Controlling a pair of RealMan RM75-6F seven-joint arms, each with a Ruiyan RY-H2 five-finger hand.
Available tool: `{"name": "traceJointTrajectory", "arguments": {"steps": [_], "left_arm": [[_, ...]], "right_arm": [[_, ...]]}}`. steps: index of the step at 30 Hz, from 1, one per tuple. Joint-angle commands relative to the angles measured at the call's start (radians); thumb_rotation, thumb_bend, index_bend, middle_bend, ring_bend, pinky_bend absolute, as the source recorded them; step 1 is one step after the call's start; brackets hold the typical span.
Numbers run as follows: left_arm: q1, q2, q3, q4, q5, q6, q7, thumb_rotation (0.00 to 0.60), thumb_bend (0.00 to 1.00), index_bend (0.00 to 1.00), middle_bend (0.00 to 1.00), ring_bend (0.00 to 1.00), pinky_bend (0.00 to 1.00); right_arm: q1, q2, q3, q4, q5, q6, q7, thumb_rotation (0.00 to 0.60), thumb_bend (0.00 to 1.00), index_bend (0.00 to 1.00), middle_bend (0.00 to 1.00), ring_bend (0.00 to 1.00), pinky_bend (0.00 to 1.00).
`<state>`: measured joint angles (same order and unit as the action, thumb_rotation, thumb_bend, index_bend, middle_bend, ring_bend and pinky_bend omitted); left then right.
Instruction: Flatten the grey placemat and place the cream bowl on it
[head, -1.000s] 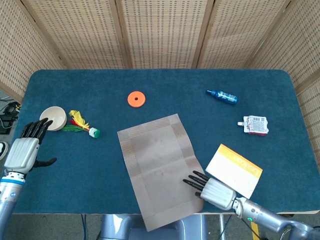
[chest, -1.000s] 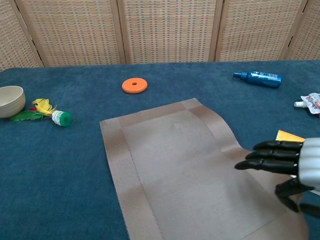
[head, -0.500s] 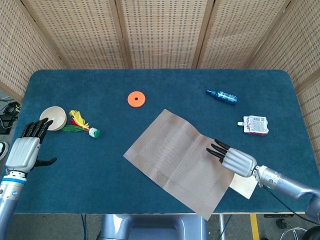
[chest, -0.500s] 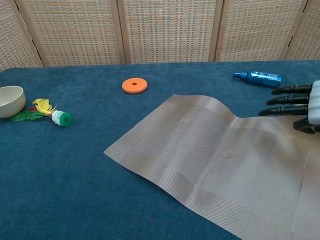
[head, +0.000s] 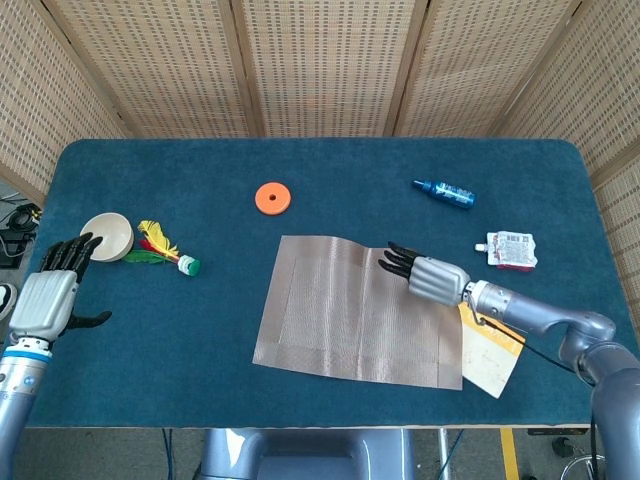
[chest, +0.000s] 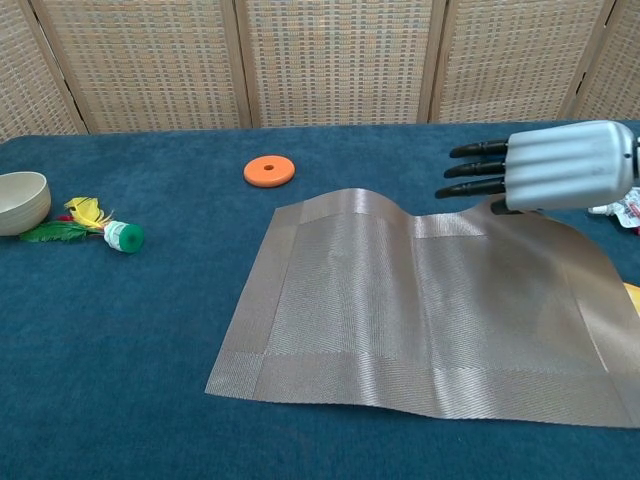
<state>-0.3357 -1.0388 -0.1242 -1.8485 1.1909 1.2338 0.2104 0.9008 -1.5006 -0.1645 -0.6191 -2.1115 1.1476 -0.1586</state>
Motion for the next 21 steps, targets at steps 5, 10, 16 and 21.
{"name": "traceJointTrajectory", "arguments": {"steps": [5,10,16,21], "left_arm": [[-0.009,-0.005,0.002,0.001,-0.006,-0.014,0.011,0.600,0.00,0.00,0.00,0.00,0.00],[-0.009,-0.005,0.003,-0.001,-0.006,-0.013,0.012,0.600,0.00,0.00,0.00,0.00,0.00],[-0.008,-0.005,0.008,-0.003,0.006,-0.011,0.008,0.600,0.00,0.00,0.00,0.00,0.00],[-0.019,-0.025,0.016,0.031,0.065,-0.021,-0.024,0.600,0.00,0.00,0.00,0.00,0.00]], "right_arm": [[0.034,-0.092,0.043,0.104,0.067,0.069,0.039,0.600,0.06,0.19,0.00,0.00,0.00],[0.013,-0.062,0.065,0.065,0.117,0.105,0.020,0.600,0.00,0.00,0.00,0.00,0.00],[-0.075,0.054,0.101,-0.093,0.221,0.158,0.023,0.600,0.00,0.00,0.00,0.00,0.00],[-0.231,0.190,0.148,-0.364,0.400,0.190,0.055,0.600,0.00,0.00,0.00,0.00,0.00]]}}
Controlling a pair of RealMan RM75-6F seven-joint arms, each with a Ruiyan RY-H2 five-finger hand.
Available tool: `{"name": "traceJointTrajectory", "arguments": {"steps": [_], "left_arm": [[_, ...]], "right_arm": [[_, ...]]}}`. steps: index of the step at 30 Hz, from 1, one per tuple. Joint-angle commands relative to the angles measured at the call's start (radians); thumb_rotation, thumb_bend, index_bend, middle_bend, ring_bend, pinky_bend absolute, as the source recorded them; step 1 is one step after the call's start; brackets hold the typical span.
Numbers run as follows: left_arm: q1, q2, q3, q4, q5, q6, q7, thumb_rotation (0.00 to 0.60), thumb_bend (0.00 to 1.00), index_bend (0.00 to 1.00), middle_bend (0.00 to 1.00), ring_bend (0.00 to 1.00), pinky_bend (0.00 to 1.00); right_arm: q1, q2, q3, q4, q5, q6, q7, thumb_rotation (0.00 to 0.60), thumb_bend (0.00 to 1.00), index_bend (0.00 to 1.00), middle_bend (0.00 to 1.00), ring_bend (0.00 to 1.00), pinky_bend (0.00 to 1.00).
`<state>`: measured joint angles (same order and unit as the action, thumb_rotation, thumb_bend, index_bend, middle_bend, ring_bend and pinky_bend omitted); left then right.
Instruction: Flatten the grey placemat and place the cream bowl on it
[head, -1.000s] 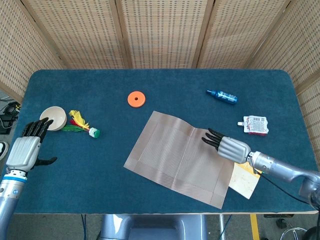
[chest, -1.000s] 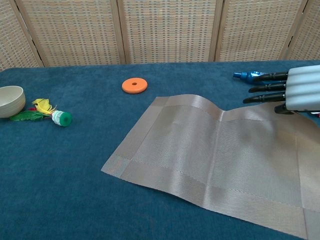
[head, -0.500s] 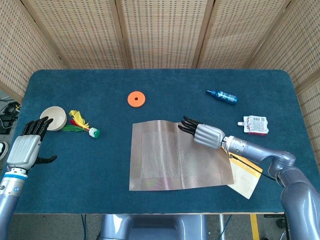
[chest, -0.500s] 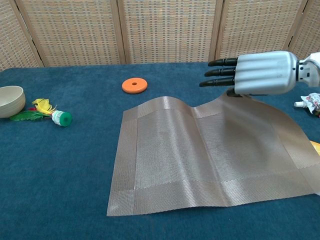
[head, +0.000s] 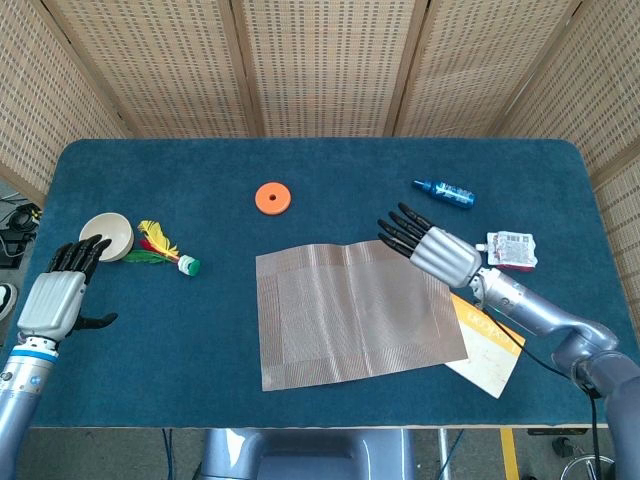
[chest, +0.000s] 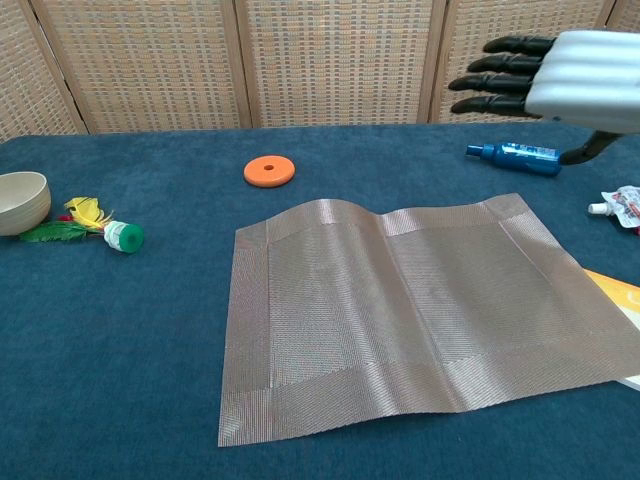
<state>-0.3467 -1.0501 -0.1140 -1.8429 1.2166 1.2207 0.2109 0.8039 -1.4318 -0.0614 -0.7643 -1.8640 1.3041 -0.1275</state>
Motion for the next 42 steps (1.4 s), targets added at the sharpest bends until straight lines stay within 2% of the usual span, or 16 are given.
{"name": "traceJointTrajectory", "arguments": {"steps": [1,3,6,8,11,13,15,18,23,31,42], "left_arm": [[-0.010,-0.018,0.008,0.034,0.052,-0.011,-0.033,0.600,0.00,0.00,0.00,0.00,0.00],[-0.015,-0.025,0.012,0.047,0.072,-0.017,-0.048,0.600,0.00,0.00,0.00,0.00,0.00],[-0.054,-0.075,0.026,0.116,0.132,-0.072,-0.071,0.600,0.00,0.00,0.00,0.00,0.00],[-0.090,-0.124,0.027,0.177,0.156,-0.113,-0.066,0.600,0.00,0.00,0.00,0.00,0.00],[-0.128,-0.171,0.030,0.236,0.195,-0.151,-0.090,0.600,0.00,0.00,0.00,0.00,0.00],[-0.164,-0.219,0.036,0.300,0.257,-0.170,-0.135,0.600,0.00,0.02,0.00,0.00,0.00],[-0.201,-0.285,0.050,0.393,0.340,-0.172,-0.191,0.600,0.00,0.08,0.00,0.00,0.00],[-0.255,-0.378,0.077,0.534,0.447,-0.162,-0.288,0.600,0.00,0.17,0.00,0.00,0.00],[-0.328,-0.472,0.112,0.671,0.544,-0.159,-0.364,0.600,0.00,0.22,0.00,0.00,0.00],[-0.394,-0.576,0.139,0.785,0.585,-0.170,-0.421,0.600,0.00,0.24,0.00,0.00,0.00],[-0.448,-0.655,0.176,0.876,0.600,-0.193,-0.391,0.600,0.00,0.24,0.00,0.00,0.00]], "right_arm": [[-0.148,0.136,0.049,-0.253,0.171,0.031,0.024,0.600,0.00,0.00,0.00,0.00,0.00],[-0.173,0.159,0.054,-0.306,0.204,0.029,0.029,0.600,0.00,0.00,0.00,0.00,0.00],[-0.284,0.247,0.066,-0.509,0.330,0.054,0.026,0.600,0.00,0.00,0.00,0.00,0.00],[-0.340,0.290,0.061,-0.613,0.370,0.083,-0.023,0.600,0.00,0.00,0.00,0.00,0.00],[-0.388,0.310,0.061,-0.692,0.405,0.109,-0.037,0.600,0.00,0.00,0.00,0.00,0.00],[-0.435,0.305,0.069,-0.742,0.430,0.154,0.018,0.600,0.00,0.00,0.00,0.00,0.00],[-0.482,0.290,0.077,-0.785,0.458,0.193,0.087,0.600,0.00,0.00,0.00,0.00,0.00],[-0.527,0.266,0.077,-0.804,0.464,0.229,0.116,0.600,0.00,0.00,0.00,0.00,0.00],[-0.565,0.238,0.084,-0.801,0.471,0.241,0.124,0.600,0.00,0.00,0.00,0.00,0.00],[-0.585,0.219,0.111,-0.756,0.466,0.239,0.149,0.600,0.00,0.00,0.00,0.00,0.00],[-0.604,0.219,0.135,-0.737,0.451,0.223,0.196,0.600,0.00,0.00,0.00,0.00,0.00]]}}
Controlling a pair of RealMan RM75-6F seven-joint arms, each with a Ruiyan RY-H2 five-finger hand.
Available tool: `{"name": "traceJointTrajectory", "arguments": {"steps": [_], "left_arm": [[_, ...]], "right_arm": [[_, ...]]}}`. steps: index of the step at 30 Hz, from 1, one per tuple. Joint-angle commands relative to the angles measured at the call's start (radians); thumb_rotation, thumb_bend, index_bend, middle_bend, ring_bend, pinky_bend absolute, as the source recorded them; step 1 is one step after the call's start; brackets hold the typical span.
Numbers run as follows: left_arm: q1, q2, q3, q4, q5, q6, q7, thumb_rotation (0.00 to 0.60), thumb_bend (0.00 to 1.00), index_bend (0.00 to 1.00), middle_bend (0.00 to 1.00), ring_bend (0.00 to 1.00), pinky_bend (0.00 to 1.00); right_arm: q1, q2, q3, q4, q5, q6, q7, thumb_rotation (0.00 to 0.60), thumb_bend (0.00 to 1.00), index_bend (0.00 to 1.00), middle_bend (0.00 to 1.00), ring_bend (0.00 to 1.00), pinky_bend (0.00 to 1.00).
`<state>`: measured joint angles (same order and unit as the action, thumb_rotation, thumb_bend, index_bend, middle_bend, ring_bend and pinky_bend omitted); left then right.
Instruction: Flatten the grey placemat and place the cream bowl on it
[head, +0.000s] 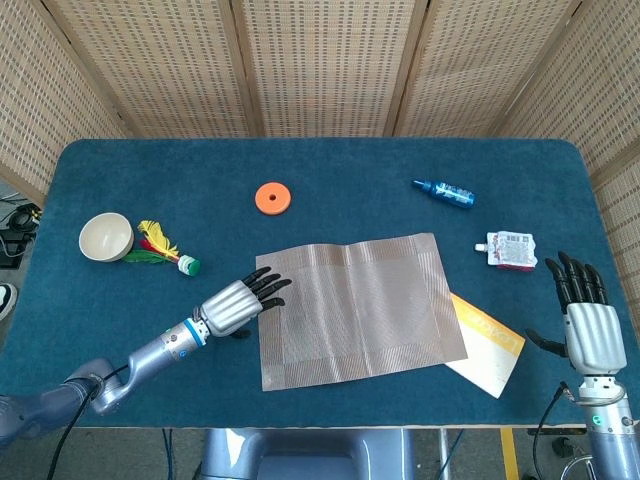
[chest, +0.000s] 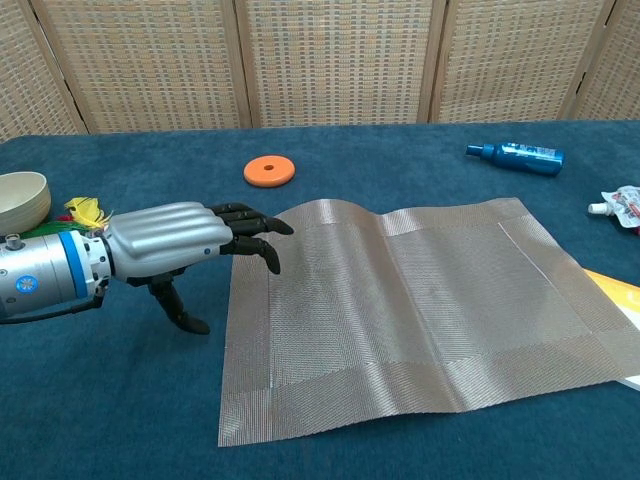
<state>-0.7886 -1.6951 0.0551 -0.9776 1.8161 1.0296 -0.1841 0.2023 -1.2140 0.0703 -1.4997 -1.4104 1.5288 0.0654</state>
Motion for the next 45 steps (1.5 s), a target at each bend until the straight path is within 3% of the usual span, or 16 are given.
{"name": "traceJointTrajectory", "arguments": {"steps": [1,28,39,45], "left_arm": [[-0.008,-0.013,0.008,0.014,0.001,-0.002,0.004,0.600,0.00,0.24,0.00,0.00,0.00],[-0.035,-0.067,0.048,0.080,-0.019,0.009,0.027,0.600,0.01,0.24,0.00,0.00,0.00],[-0.056,-0.080,0.043,0.066,-0.028,-0.002,0.051,0.600,0.27,0.24,0.00,0.00,0.00],[-0.069,-0.088,0.043,0.060,-0.040,-0.024,0.052,0.600,0.34,0.24,0.00,0.00,0.00]], "right_arm": [[-0.003,0.002,0.004,-0.002,-0.004,-0.002,0.004,0.600,0.00,0.00,0.00,0.00,0.00],[-0.029,0.018,0.038,-0.019,-0.026,-0.015,0.018,0.600,0.00,0.01,0.00,0.00,0.00],[-0.034,0.028,0.037,-0.037,-0.032,-0.030,0.013,0.600,0.00,0.02,0.00,0.00,0.00],[-0.036,0.032,0.040,-0.039,-0.037,-0.036,0.019,0.600,0.00,0.03,0.00,0.00,0.00]]}}
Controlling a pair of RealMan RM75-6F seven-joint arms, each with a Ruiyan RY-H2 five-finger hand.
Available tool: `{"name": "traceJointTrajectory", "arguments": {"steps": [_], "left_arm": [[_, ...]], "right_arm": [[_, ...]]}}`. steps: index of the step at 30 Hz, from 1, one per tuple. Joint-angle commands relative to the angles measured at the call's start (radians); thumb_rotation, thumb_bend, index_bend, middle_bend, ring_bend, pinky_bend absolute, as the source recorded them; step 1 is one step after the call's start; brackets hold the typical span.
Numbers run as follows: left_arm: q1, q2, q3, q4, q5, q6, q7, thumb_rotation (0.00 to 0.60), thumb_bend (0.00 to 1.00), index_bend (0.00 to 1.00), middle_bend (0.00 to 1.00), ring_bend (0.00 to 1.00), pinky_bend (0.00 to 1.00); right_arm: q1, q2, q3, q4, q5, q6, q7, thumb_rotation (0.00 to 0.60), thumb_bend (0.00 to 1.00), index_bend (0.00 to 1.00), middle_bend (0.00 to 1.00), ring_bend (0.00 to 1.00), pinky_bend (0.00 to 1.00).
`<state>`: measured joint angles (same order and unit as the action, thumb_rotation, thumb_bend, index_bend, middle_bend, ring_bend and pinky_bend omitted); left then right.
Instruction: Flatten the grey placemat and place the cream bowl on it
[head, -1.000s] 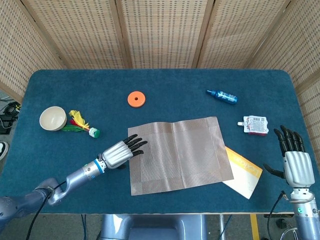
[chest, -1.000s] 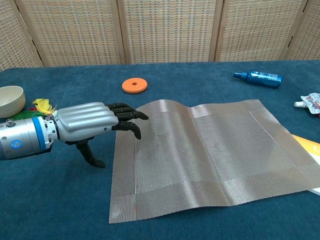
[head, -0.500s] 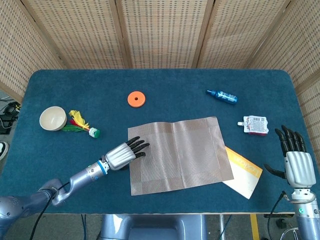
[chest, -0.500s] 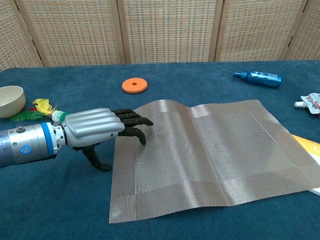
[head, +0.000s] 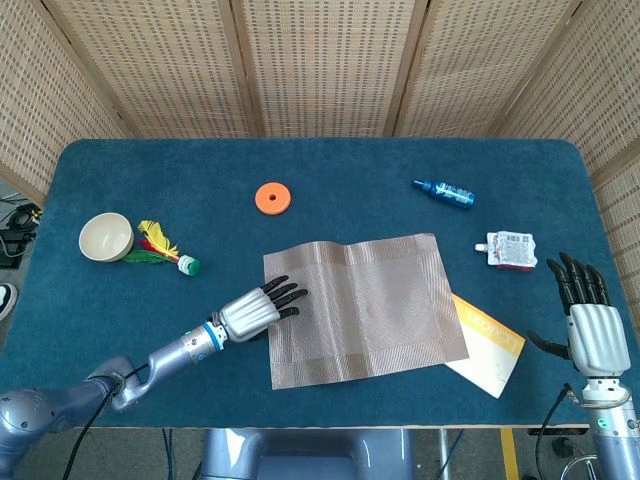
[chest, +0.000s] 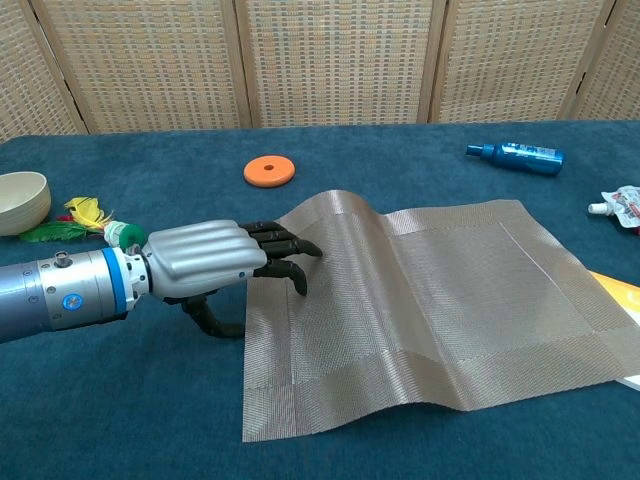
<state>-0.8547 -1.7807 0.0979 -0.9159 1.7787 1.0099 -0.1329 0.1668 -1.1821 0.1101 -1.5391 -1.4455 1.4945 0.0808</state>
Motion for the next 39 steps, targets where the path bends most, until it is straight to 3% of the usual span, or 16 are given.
{"name": "traceJointTrajectory", "arguments": {"steps": [1,13,22,26,33,39], "left_arm": [[-0.004,-0.003,0.000,-0.001,-0.004,-0.005,0.002,0.600,0.35,0.24,0.00,0.00,0.00],[-0.009,-0.021,0.008,0.008,-0.016,-0.010,0.008,0.600,0.47,0.27,0.00,0.00,0.00],[-0.011,-0.036,0.009,0.009,-0.030,-0.018,-0.004,0.600,0.62,0.33,0.00,0.00,0.00],[-0.012,-0.042,0.005,0.008,-0.036,-0.013,-0.015,0.600,0.62,0.42,0.00,0.00,0.00],[-0.011,-0.048,-0.005,0.003,-0.051,-0.007,-0.030,0.600,0.62,0.73,0.00,0.00,0.00],[-0.005,-0.029,-0.009,-0.009,-0.054,0.013,-0.031,0.600,0.62,0.78,0.00,0.00,0.00]], "right_arm": [[0.000,0.001,0.001,0.001,-0.003,-0.002,0.004,0.600,0.00,0.03,0.00,0.00,0.00],[-0.006,0.008,0.005,-0.003,-0.017,-0.002,0.022,0.600,0.00,0.03,0.00,0.00,0.00],[-0.010,0.013,0.008,-0.008,-0.024,0.000,0.031,0.600,0.00,0.04,0.00,0.00,0.00],[-0.012,0.014,0.010,-0.010,-0.029,0.004,0.033,0.600,0.00,0.04,0.00,0.00,0.00],[-0.015,0.016,0.012,-0.011,-0.033,0.005,0.041,0.600,0.00,0.04,0.00,0.00,0.00],[-0.016,0.017,0.012,-0.012,-0.037,0.005,0.042,0.600,0.00,0.04,0.00,0.00,0.00]]}}
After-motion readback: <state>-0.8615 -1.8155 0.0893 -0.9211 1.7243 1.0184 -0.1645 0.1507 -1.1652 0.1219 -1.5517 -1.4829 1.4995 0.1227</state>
